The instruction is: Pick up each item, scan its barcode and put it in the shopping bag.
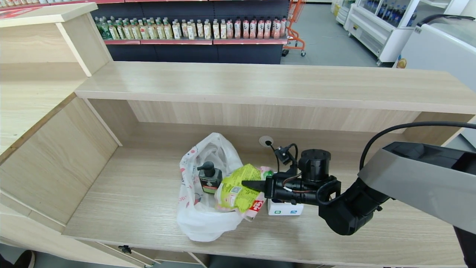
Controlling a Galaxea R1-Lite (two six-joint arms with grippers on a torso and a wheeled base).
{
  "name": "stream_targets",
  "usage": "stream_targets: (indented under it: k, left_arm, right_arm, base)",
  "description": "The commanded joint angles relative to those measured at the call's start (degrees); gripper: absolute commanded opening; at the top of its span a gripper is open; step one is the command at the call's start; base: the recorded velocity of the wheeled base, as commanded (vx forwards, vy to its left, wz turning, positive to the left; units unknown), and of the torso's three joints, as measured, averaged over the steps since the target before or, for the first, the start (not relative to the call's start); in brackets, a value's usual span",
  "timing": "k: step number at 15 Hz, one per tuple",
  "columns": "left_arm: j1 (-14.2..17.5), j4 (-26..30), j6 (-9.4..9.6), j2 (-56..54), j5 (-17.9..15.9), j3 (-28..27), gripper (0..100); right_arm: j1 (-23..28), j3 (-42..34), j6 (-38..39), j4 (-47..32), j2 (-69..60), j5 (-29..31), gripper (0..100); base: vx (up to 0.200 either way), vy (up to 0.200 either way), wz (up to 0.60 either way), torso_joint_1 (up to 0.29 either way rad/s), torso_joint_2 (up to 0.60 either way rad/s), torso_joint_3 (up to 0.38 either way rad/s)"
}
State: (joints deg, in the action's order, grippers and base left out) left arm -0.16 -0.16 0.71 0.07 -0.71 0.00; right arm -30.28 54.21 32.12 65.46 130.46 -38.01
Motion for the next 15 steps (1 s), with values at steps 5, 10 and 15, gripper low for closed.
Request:
stream_targets:
  k: [5,10,15]
  left_arm:
    - [0.0,0.0,-0.44,0.0,0.0,0.0,100]
    - [0.0,0.0,-0.44,0.0,0.0,0.0,100]
    - [0.0,0.0,-0.44,0.0,0.0,0.0,100]
  right_arm:
    - [0.0,-2.2,-0.4,0.2,-2.8,0.0,0]
    - [0.0,-4.6,-4.1,-0.4,-4.8,-0.1,0]
    - [-0.9,-4.1,-8.9,-1.5,-3.6,-0.2,0]
  base:
    - [0.000,0.000,0.00,0.000,0.00,0.000]
    - [0.000,0.000,0.00,0.000,0.00,0.000]
    - [0.000,0.000,0.00,0.000,0.00,0.000]
